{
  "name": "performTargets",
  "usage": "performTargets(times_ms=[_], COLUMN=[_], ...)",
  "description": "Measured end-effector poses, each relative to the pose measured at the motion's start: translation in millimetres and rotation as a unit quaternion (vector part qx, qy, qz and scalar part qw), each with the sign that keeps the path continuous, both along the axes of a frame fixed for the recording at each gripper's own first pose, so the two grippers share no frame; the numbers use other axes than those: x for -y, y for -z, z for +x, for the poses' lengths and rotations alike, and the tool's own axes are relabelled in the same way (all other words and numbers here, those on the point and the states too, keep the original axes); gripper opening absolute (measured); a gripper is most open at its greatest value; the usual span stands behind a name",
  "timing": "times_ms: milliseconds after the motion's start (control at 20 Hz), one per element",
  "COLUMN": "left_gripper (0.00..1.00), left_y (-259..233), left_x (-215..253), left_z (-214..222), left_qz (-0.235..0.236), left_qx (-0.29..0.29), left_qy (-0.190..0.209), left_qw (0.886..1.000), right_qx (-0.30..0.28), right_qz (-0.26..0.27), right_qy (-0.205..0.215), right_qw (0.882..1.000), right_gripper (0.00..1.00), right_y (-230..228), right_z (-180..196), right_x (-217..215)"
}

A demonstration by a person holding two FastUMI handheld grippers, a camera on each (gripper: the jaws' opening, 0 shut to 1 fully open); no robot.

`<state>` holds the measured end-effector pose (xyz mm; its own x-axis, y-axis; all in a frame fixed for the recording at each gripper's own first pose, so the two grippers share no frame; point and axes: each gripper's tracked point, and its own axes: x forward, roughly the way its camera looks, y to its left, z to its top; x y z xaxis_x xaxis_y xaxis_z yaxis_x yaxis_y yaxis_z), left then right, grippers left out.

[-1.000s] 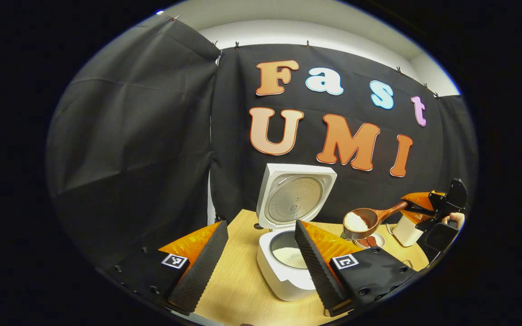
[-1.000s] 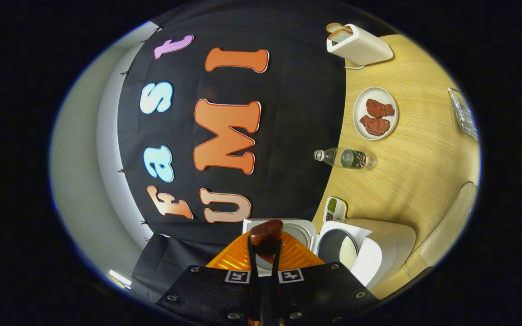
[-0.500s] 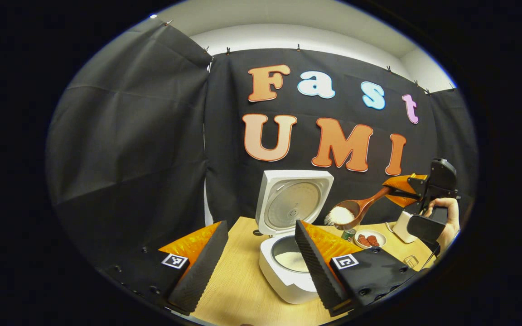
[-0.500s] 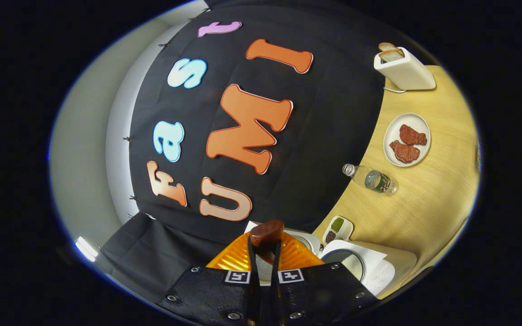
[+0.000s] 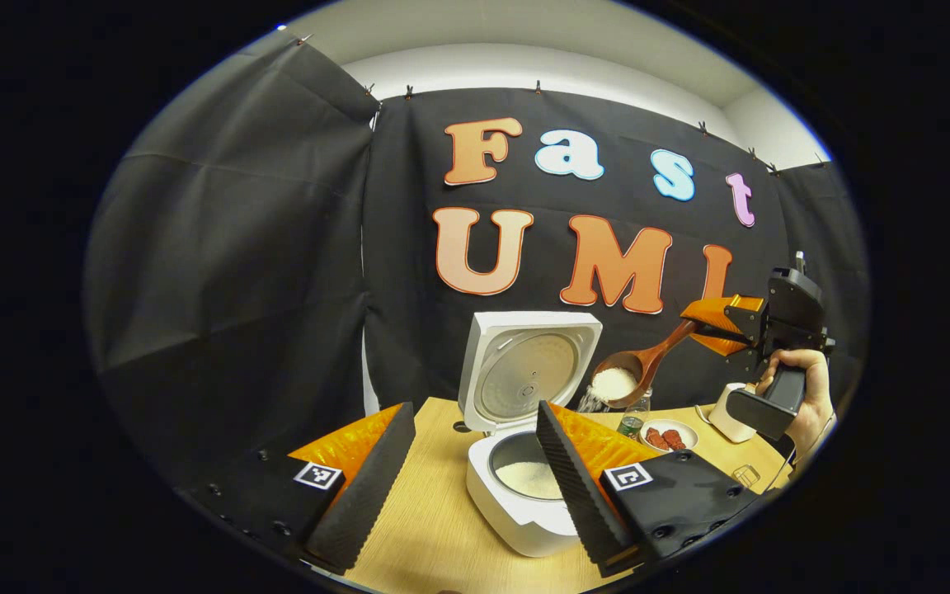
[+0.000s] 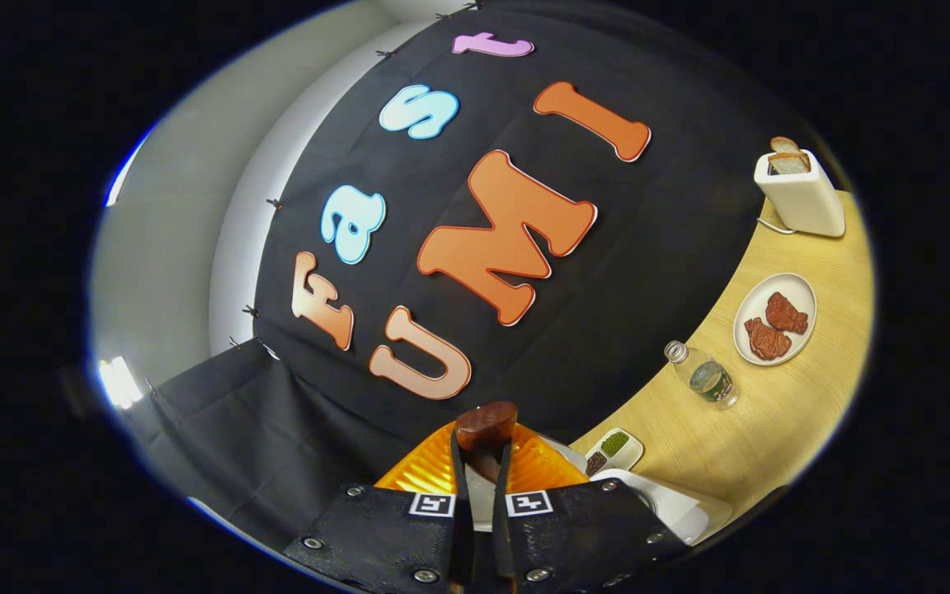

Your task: Close the left gripper, press the button to open the rice cooker; take a wooden spoon from the chopstick holder with the right hand, scoop a spoonful of rice and pour it into the rice cooker, then put the wooden spoon back into the chopstick holder.

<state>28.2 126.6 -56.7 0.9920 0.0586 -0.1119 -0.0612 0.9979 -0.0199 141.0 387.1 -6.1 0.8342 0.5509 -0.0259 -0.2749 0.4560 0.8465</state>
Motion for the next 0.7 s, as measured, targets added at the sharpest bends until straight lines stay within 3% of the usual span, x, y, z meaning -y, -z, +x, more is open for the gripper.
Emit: performTargets(times_ms=[700], left_gripper=[1.0], left_y=[1.3], left_x=[-15.3], left_z=[2.1], left_qz=[-0.009], left_qx=[-0.002], left_qy=[-0.004], left_qw=[1.0], right_qx=[0.047], right_qz=[-0.066], right_qy=[-0.005], right_qw=[0.997], right_gripper=[0.08], right_y=[0.5], right_z=[3.0], right_x=[-23.6])
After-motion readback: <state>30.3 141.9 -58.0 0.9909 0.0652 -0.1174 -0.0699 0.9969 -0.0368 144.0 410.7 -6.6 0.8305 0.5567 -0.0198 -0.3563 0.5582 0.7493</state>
